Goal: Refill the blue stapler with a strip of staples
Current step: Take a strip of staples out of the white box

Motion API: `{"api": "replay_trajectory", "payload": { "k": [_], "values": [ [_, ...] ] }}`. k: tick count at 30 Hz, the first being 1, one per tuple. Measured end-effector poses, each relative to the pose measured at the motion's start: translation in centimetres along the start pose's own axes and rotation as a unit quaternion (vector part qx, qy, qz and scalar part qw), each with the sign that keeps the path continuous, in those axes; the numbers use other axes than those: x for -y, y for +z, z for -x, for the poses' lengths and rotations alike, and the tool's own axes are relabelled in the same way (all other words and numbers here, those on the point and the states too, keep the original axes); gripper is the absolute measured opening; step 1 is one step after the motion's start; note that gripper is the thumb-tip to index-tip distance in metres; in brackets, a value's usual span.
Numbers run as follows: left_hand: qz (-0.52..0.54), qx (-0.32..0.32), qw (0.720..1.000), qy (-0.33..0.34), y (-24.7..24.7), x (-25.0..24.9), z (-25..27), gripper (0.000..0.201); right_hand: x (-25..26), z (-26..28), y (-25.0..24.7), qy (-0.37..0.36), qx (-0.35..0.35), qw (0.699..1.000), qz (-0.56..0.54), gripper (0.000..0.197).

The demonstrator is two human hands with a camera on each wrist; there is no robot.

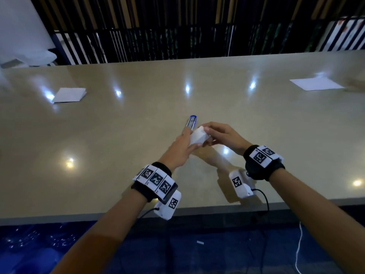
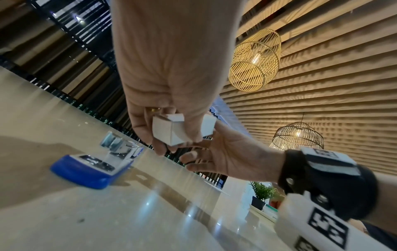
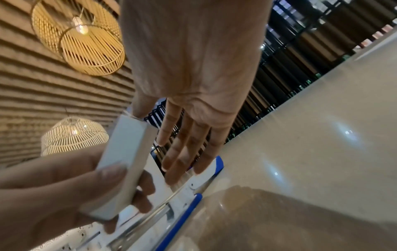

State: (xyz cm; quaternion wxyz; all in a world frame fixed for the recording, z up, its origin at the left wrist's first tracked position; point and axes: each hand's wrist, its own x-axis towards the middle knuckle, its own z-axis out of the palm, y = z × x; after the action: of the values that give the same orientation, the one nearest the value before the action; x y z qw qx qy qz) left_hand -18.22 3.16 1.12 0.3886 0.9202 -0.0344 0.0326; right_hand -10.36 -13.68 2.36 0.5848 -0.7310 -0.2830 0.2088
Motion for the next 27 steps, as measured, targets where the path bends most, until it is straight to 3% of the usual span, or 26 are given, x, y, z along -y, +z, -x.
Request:
{"api": "replay_trajectory", "payload": {
  "k": [7, 16, 23, 27],
  "values": [
    [0.000, -0.027, 0.999, 0.035, 0.8, -0.1, -0.9, 0.048, -0.9, 1.4, 0.6, -0.071, -0.082, 0.994, -0.015, 0.032],
    [-0.009, -0.099, 0.993, 0.059, 1.0, -0.3, -2.2, 0.021, -0.5, 0.9, 0.9, -0.086, -0.122, 0.989, -0.016, 0.027],
    [-0.019, -0.128, 0.989, 0.066, 1.0, 0.0, -2.3, 0.024, -0.8, 0.2, 0.8, -0.062, -0.112, 0.991, -0.050, 0.022],
    [-0.030, -0.119, 0.991, 0.049, 0.8, 0.5, -2.4, 0.030, -0.9, -0.1, 1.2, -0.100, -0.133, 0.985, 0.037, 0.024]
  ]
}}
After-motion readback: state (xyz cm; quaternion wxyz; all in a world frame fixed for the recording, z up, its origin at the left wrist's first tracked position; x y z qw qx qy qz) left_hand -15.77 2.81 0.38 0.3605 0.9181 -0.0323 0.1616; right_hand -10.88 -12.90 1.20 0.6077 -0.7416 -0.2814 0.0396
